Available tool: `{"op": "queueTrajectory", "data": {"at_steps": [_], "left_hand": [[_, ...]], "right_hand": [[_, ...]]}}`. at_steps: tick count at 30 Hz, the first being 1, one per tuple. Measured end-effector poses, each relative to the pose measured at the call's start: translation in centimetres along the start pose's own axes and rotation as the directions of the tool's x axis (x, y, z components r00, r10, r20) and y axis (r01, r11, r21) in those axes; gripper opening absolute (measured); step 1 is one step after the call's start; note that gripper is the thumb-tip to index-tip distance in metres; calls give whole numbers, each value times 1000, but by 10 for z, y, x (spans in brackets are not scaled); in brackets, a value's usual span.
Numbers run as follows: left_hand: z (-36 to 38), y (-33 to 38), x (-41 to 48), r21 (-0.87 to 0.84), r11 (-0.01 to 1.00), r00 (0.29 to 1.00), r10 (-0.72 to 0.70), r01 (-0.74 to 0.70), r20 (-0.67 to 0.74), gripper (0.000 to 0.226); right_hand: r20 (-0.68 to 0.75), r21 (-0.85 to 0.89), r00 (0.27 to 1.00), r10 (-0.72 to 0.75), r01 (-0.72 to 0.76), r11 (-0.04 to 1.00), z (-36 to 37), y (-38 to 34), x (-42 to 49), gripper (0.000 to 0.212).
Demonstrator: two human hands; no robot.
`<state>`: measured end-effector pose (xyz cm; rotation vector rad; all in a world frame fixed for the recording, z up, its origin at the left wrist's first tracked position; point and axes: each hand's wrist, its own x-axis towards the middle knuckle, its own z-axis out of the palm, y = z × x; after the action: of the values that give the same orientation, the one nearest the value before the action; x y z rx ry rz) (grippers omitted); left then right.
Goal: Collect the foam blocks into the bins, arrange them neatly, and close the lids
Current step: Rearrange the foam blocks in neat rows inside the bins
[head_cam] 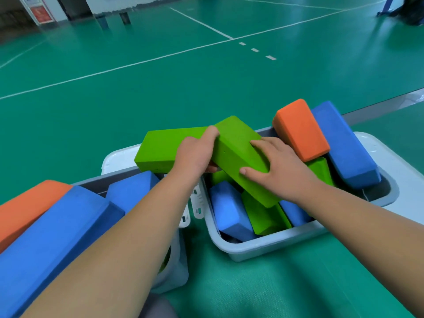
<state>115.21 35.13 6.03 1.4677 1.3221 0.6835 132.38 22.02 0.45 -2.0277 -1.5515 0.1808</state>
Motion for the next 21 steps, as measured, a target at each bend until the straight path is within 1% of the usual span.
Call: {"op": "queueTrajectory", "data": {"at_steps": [3, 6, 7, 8, 9, 11, 12, 14, 16, 18, 21], "left_hand": [[-23, 2, 5, -103, 994, 997, 30, -38, -74, 48], [-44, 1, 14, -235, 971, 985, 6, -47, -174, 40], [-50, -1, 18, -297, 954, 981, -9, -50, -191, 39], [-55, -3, 20, -362, 931, 980, -20, -54, -196, 39], [-60, -6, 23, -411, 910, 981, -24, -59, -193, 41], [-68, -12, 29, -465, 882, 981, -17, -76, -194, 47], [-72, -15, 31, -475, 876, 979, -12, -87, -202, 51], [-80, -21, 39, -464, 880, 972, -10, -103, -235, 55], [-90, -26, 46, -403, 906, 957, 10, -132, -290, 46], [-100, -33, 50, -262, 952, 935, 62, -161, -350, 39], [-114, -47, 57, -16, 976, 888, 189, -215, -419, 46]], "right_hand": [[-149, -40, 989, 12, -19, 999, -3, -18, 5, 89], [-223, -62, 972, 78, -94, 994, 4, -30, 9, 92], [-235, -29, 964, 121, -131, 991, 7, -32, 12, 93], [-234, 45, 958, 165, -159, 986, 10, -34, 15, 94], [-218, 154, 955, 202, -170, 973, 13, -36, 18, 93], [-166, 341, 957, 236, -168, 925, 17, -43, 27, 87], [-147, 373, 962, 230, -161, 914, 19, -47, 31, 81], [-138, 358, 972, 191, -131, 925, 23, -57, 36, 70], [-147, 341, 976, 162, -104, 934, 29, -65, 41, 67], [-158, 334, 977, 142, -82, 939, 37, -70, 47, 65], [-162, 329, 978, 131, -72, 942, 47, -78, 58, 57]]}}
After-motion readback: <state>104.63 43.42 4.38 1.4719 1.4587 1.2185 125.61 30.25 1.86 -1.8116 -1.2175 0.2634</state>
